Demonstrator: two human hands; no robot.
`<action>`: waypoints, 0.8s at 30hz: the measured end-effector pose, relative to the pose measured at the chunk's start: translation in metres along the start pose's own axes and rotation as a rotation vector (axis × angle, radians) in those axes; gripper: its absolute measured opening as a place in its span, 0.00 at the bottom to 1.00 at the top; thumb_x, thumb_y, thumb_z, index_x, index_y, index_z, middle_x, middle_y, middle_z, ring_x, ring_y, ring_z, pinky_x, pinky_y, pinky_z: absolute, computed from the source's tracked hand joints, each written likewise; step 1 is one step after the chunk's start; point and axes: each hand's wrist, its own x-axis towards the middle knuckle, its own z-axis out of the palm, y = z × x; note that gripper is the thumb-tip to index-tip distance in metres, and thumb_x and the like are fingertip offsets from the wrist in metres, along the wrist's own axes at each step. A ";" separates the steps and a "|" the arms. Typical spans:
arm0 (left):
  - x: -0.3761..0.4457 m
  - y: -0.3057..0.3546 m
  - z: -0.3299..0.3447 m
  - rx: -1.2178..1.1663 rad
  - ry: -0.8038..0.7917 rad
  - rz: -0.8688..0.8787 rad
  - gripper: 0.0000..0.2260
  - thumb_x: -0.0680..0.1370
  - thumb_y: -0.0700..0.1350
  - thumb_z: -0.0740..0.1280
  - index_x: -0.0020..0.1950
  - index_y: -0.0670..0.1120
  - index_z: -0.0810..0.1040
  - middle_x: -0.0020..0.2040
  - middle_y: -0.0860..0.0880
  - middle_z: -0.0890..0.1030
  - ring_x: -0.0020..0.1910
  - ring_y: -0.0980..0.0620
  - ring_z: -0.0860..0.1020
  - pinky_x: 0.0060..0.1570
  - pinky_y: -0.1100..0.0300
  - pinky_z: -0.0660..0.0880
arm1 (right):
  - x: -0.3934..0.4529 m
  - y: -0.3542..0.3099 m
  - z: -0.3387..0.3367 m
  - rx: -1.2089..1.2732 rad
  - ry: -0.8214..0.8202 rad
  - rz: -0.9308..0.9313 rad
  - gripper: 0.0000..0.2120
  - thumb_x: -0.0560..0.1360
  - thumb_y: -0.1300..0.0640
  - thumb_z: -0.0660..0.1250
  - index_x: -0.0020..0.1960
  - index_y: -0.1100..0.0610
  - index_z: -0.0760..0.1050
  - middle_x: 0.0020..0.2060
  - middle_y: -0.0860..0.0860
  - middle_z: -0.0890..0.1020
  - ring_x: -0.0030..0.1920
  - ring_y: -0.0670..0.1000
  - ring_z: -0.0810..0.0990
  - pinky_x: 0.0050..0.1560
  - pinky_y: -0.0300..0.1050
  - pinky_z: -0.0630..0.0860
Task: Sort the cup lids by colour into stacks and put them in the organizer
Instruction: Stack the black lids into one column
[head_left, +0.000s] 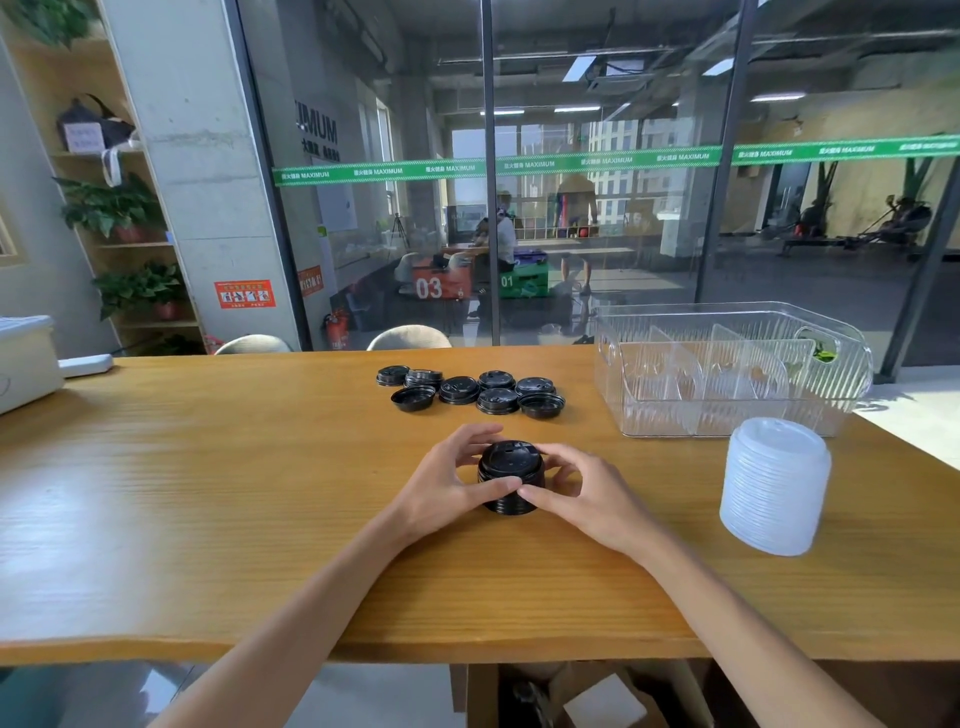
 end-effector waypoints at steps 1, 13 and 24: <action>-0.001 0.000 0.000 -0.003 -0.001 -0.001 0.37 0.73 0.61 0.81 0.78 0.54 0.73 0.70 0.59 0.81 0.70 0.61 0.78 0.75 0.50 0.74 | 0.000 0.000 0.000 0.000 -0.001 0.002 0.31 0.73 0.33 0.76 0.73 0.35 0.74 0.57 0.36 0.82 0.58 0.35 0.77 0.54 0.34 0.72; -0.003 0.001 -0.003 0.011 -0.050 -0.008 0.36 0.74 0.60 0.81 0.79 0.53 0.72 0.72 0.59 0.80 0.72 0.61 0.76 0.75 0.50 0.73 | 0.001 -0.003 -0.001 0.011 -0.014 -0.008 0.28 0.78 0.38 0.74 0.76 0.41 0.75 0.59 0.37 0.81 0.60 0.42 0.77 0.61 0.41 0.74; -0.006 0.003 -0.006 0.003 -0.064 -0.048 0.27 0.79 0.57 0.77 0.76 0.49 0.78 0.67 0.57 0.84 0.68 0.60 0.81 0.73 0.50 0.76 | 0.001 -0.005 -0.002 -0.004 -0.015 -0.007 0.28 0.77 0.38 0.75 0.75 0.43 0.77 0.61 0.38 0.82 0.62 0.42 0.78 0.68 0.49 0.75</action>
